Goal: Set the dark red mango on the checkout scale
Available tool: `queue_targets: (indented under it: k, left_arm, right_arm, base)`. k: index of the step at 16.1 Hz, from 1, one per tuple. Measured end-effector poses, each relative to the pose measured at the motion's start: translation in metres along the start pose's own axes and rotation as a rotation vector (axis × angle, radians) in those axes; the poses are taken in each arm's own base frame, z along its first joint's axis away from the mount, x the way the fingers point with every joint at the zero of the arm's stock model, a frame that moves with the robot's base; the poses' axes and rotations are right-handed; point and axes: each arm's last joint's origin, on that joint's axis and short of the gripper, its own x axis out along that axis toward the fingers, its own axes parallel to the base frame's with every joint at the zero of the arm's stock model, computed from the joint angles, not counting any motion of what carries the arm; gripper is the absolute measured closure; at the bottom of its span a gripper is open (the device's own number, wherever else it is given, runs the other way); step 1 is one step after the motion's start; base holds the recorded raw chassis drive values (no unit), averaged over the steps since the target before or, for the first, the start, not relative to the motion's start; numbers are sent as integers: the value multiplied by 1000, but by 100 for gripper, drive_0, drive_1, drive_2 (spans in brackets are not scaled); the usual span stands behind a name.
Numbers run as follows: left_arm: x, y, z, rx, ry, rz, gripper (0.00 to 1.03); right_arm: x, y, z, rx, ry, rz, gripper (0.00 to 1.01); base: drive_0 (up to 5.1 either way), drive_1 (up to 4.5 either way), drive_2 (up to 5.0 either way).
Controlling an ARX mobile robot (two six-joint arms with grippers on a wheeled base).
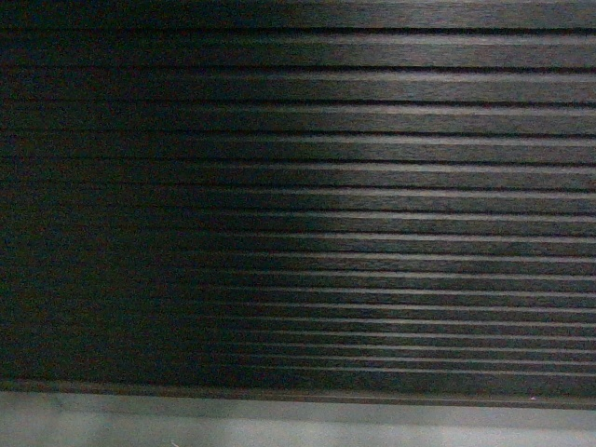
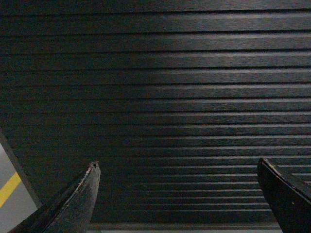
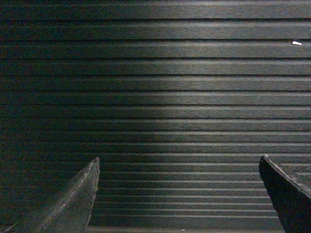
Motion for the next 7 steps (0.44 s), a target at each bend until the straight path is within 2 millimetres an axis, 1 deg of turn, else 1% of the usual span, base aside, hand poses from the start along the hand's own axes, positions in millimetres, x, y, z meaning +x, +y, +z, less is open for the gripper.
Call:
queue_targets:
  k: [7]
  left_arm:
    - [0, 0, 0, 0, 0, 0, 5]
  right_arm:
    - [0, 0, 0, 0, 0, 0, 3]
  base:
    - [0, 0, 0]
